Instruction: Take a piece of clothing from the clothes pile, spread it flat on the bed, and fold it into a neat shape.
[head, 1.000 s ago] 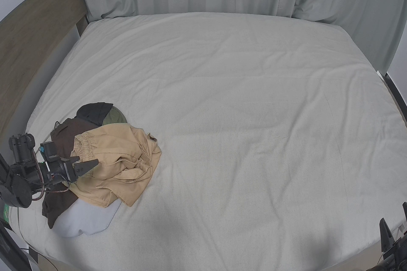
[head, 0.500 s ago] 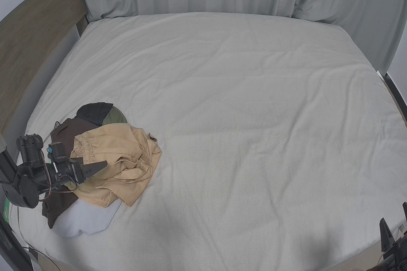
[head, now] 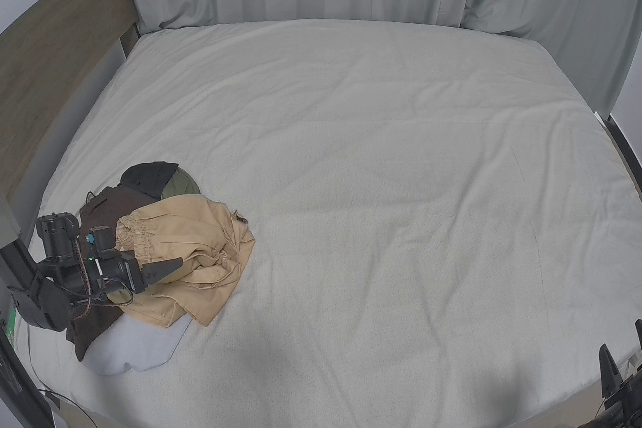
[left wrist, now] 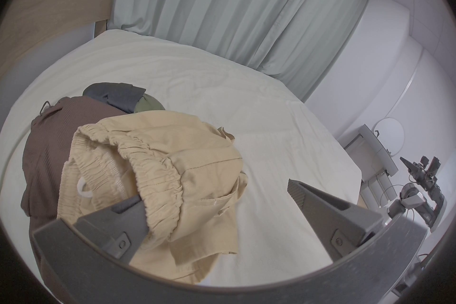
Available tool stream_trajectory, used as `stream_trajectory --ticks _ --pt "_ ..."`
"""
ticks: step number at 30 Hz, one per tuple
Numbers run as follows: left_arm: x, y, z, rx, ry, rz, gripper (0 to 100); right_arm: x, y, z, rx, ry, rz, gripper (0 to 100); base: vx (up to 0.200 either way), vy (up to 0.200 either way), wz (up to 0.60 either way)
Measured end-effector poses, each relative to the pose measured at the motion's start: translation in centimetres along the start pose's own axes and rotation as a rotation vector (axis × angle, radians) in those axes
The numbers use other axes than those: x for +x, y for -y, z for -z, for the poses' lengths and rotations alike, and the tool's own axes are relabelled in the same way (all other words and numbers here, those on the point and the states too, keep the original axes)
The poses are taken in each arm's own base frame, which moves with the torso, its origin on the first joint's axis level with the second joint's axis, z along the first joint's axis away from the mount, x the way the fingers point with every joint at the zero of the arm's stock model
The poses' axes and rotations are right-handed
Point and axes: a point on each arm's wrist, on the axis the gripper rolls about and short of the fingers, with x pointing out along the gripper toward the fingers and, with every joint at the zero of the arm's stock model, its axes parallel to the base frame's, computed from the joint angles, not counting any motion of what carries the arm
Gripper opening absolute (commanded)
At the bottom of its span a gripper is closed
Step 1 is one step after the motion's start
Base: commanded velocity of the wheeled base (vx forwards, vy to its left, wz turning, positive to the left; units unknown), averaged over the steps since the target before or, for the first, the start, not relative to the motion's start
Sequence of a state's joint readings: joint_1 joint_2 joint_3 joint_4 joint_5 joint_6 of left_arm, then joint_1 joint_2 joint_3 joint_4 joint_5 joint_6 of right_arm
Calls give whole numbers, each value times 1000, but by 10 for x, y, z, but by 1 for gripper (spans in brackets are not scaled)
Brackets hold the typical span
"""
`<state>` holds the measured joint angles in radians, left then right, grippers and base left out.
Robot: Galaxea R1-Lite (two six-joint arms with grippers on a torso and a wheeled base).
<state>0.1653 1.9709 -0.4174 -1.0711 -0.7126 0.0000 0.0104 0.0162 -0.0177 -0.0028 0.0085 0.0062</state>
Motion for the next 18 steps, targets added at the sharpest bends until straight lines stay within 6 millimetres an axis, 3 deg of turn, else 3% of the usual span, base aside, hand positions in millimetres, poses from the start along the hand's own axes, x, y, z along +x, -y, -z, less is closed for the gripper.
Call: stream_trajectory --ticks 8,9,18 --pt "9 -4 3 33 38 2 100 0 0 0 0 0 0 100 0 0 0" --pt "10 -4 4 32 38 2 0 0 0 0 0 0 0 100 0 0 0" --pt "12 -6 10 -3 23 2 0 0 0 0 0 0 0 100 0 0 0"
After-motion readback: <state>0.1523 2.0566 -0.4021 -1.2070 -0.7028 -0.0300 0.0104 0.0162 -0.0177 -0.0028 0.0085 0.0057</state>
